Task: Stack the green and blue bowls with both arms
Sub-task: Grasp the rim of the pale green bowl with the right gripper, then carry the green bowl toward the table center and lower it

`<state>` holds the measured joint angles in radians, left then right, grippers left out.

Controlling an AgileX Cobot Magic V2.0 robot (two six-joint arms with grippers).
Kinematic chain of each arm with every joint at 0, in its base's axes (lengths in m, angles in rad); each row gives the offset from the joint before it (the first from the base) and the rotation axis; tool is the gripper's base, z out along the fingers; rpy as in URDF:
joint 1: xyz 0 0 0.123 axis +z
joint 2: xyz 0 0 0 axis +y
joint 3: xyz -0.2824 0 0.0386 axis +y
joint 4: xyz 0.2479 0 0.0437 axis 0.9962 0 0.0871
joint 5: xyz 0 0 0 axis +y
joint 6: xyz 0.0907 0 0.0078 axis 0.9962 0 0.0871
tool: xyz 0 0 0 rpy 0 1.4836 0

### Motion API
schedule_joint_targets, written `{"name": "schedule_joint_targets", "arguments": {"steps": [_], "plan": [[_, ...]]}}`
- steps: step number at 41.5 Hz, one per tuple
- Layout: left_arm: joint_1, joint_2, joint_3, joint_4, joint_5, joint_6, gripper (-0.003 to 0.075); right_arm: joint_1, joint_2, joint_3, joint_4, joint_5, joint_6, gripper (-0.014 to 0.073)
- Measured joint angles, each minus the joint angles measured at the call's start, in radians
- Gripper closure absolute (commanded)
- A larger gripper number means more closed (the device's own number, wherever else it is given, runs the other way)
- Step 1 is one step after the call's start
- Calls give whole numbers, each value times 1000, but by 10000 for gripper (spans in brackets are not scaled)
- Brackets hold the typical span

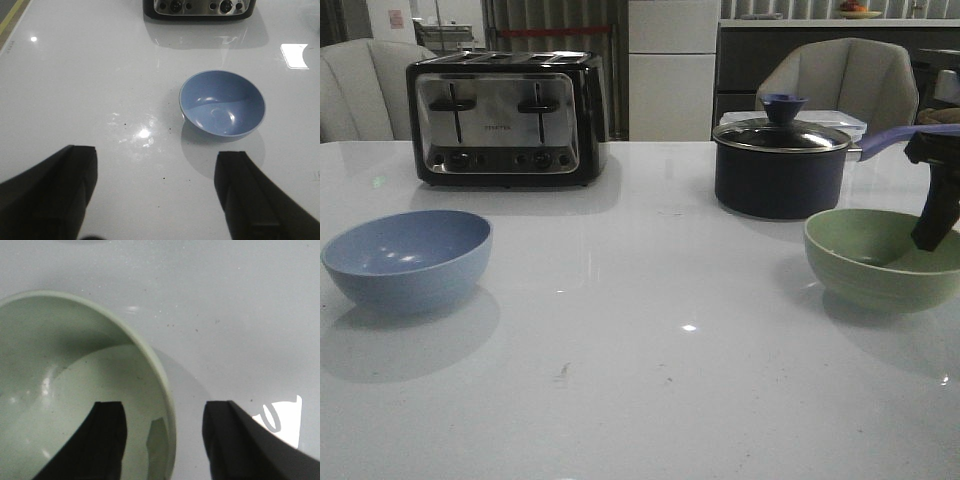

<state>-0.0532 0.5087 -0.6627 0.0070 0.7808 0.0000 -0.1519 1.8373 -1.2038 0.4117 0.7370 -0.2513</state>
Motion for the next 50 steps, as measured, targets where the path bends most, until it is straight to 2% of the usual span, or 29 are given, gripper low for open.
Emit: {"name": "schedule_joint_targets", "arguments": {"steps": [18, 29, 34, 39, 50], "plan": [[0, 0, 0, 0, 0, 0, 171, 0, 37, -16, -13, 13, -6, 508], [0, 0, 0, 0, 0, 0, 171, 27, -10, -16, -28, 31, -27, 529], [0, 0, 0, 0, 0, 0, 171, 101, -85, -16, -32, 37, -60, 529], [0, 0, 0, 0, 0, 0, 171, 221, -147, -16, -49, 43, -71, 529], [0, 0, 0, -2, 0, 0, 171, 502, -143, -16, -79, 14, -42, 529]]}}
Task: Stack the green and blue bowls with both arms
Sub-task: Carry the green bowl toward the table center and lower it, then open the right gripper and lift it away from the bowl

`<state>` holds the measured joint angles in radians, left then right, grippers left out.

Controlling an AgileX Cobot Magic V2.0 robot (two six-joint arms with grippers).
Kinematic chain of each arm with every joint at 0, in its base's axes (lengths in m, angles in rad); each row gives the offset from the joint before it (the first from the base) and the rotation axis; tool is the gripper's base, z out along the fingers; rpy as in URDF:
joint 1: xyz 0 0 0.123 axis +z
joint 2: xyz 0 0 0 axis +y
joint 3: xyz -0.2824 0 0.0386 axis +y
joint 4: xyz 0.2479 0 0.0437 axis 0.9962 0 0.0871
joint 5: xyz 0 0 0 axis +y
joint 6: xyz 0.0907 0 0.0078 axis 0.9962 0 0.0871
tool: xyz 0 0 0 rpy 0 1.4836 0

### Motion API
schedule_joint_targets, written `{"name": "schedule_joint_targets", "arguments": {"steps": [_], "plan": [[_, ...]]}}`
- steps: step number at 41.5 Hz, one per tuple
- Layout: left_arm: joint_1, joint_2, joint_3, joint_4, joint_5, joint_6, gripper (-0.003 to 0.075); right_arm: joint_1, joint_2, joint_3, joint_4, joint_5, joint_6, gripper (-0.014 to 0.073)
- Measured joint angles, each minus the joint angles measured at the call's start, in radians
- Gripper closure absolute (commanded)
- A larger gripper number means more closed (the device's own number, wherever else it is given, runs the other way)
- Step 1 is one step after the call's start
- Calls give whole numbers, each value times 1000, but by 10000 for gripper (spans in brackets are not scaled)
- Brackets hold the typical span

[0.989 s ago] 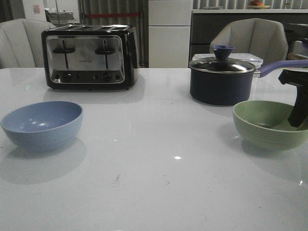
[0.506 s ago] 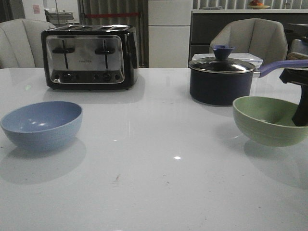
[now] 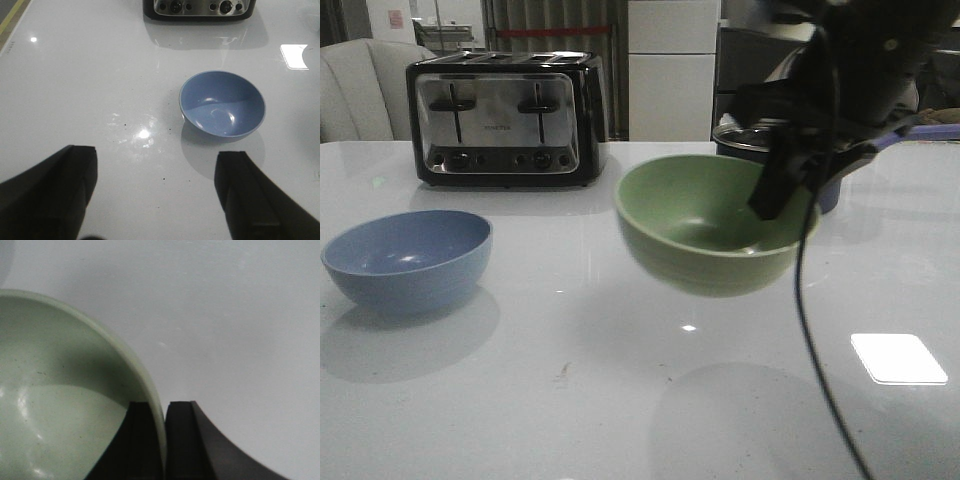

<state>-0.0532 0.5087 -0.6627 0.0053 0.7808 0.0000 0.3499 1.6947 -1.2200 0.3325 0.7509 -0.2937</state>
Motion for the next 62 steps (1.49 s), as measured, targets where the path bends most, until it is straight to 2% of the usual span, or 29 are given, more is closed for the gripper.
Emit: {"name": "schedule_joint_targets", "arguments": {"steps": [9, 20, 24, 28, 32, 40, 50, 62], "plan": [[0, 0, 0, -5, -4, 0, 171, 112, 82, 0, -15, -73, 50, 527], [0, 0, 0, -5, -5, 0, 171, 115, 169, 0, -26, -101, 69, 510], [0, 0, 0, -5, -5, 0, 171, 115, 177, -1, -26, -103, 69, 436], [0, 0, 0, -5, -5, 0, 171, 115, 178, -2, -26, -105, 70, 277], [0, 0, 0, -5, -7, 0, 171, 115, 179, -2, -26, -107, 70, 160], [0, 0, 0, -5, -7, 0, 171, 115, 162, -2, -30, -108, 70, 139], [0, 0, 0, -5, -7, 0, 171, 115, -41, 46, -35, -111, 43, 148], [0, 0, 0, -5, -7, 0, 171, 142, -462, 275, -41, -123, -103, 148]]}}
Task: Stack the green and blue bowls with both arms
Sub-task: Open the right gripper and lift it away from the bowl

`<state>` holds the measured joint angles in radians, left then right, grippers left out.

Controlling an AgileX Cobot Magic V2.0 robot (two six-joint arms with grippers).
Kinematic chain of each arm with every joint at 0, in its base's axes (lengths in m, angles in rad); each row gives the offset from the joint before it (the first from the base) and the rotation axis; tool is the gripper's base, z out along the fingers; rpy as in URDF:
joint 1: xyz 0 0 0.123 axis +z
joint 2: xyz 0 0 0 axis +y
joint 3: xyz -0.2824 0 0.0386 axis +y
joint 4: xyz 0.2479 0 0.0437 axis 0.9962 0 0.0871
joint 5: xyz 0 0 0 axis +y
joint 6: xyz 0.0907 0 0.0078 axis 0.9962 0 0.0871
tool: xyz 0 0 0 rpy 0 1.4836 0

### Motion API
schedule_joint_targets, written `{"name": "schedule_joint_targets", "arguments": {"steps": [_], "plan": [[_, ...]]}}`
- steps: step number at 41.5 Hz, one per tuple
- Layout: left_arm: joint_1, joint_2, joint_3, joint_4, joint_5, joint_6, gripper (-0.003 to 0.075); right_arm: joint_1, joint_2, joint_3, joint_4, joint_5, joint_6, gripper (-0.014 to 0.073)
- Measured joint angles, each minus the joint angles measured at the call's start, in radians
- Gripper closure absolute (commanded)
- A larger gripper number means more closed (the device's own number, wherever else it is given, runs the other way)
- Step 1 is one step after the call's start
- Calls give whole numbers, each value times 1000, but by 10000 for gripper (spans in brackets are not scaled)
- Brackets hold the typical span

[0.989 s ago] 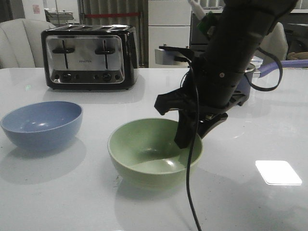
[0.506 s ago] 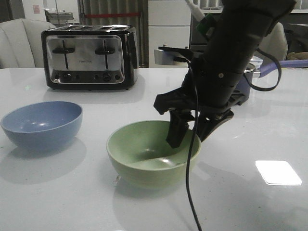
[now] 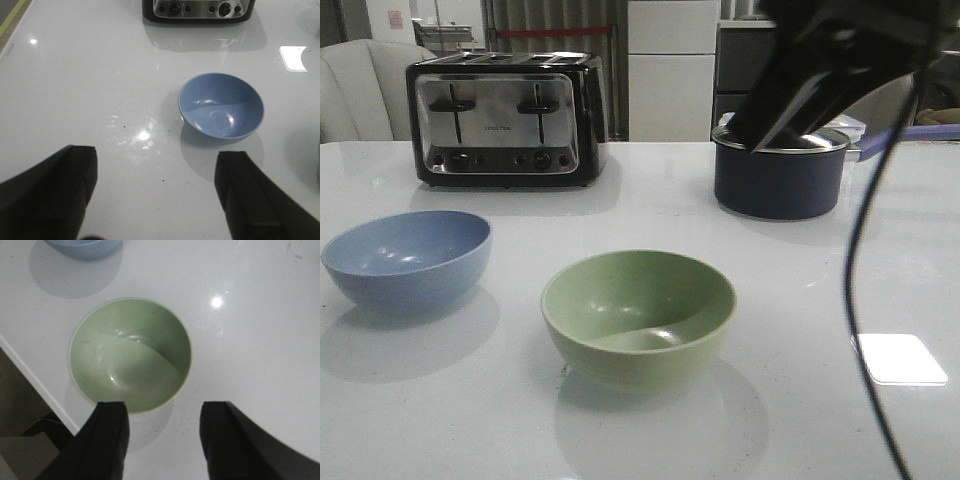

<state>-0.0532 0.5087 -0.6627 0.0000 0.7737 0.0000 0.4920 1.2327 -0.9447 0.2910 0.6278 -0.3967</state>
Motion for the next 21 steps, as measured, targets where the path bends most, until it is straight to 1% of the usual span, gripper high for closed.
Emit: {"name": "schedule_joint_targets", "arguments": {"steps": [9, 16, 21], "plan": [[0, 0, 0, 0, 0, 0, 171, 0, -285, 136, 0, 36, -13, 148], [0, 2, 0, 0, 0, 0, 171, 0, -429, 208, 0, 101, -15, 148], [-4, 29, 0, 0, 0, 5, 171, 0, -483, 225, -2, 130, -15, 148]]}}
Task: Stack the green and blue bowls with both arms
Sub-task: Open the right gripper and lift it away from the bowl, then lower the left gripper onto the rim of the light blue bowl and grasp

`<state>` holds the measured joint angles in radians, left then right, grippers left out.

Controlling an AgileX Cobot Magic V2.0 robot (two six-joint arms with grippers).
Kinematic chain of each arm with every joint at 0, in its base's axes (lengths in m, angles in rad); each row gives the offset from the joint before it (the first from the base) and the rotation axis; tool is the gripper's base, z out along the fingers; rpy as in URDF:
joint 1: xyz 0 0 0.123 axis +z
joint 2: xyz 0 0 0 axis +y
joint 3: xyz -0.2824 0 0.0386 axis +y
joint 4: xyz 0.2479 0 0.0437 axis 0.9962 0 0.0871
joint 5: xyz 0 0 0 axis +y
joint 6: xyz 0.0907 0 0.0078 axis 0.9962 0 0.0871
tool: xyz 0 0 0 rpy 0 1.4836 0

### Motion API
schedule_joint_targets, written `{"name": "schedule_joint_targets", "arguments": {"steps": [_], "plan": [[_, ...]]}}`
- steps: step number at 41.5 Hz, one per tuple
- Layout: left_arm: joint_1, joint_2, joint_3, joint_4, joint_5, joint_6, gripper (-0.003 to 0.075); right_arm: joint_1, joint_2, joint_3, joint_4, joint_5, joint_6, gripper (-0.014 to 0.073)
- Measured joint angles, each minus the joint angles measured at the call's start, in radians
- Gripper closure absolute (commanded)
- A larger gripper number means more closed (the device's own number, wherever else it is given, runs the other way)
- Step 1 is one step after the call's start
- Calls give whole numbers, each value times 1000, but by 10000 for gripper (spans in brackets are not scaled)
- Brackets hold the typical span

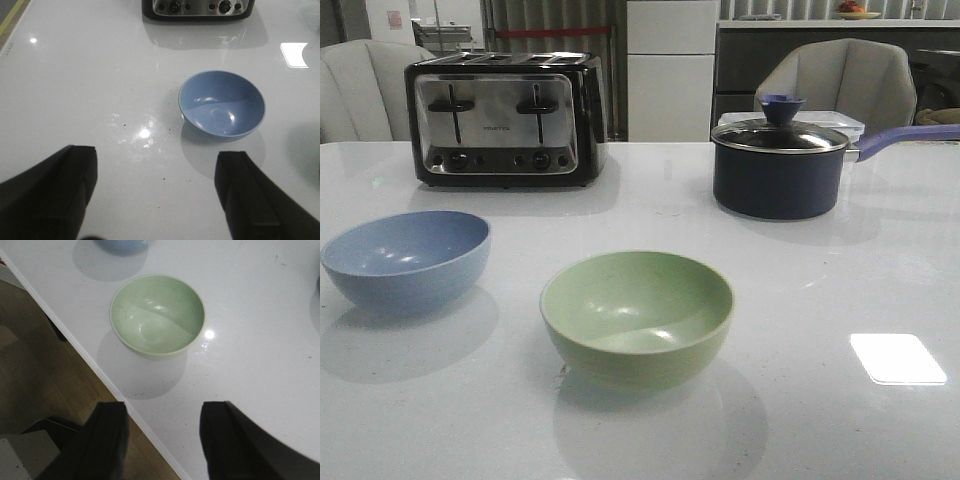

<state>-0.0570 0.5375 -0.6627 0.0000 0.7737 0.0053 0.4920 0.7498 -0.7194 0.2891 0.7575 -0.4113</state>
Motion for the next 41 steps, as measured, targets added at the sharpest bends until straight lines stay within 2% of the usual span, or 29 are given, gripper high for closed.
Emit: {"name": "schedule_joint_targets", "arguments": {"steps": [9, 21, 30, 41], "plan": [[-20, 160, -29, 0, 26, 14, 171, 0, -15, 0, 0, 2, 0, 148], [-20, 542, -154, -15, 29, 14, 171, 0, -15, 0, 0, 3, -1, 148], [-25, 832, -264, -30, -47, 14, 171, 0, -15, 0, 0, 6, -1, 148], [-26, 1098, -410, -47, -93, 16, 171, 0, -15, 0, 0, 6, -1, 148]]}}
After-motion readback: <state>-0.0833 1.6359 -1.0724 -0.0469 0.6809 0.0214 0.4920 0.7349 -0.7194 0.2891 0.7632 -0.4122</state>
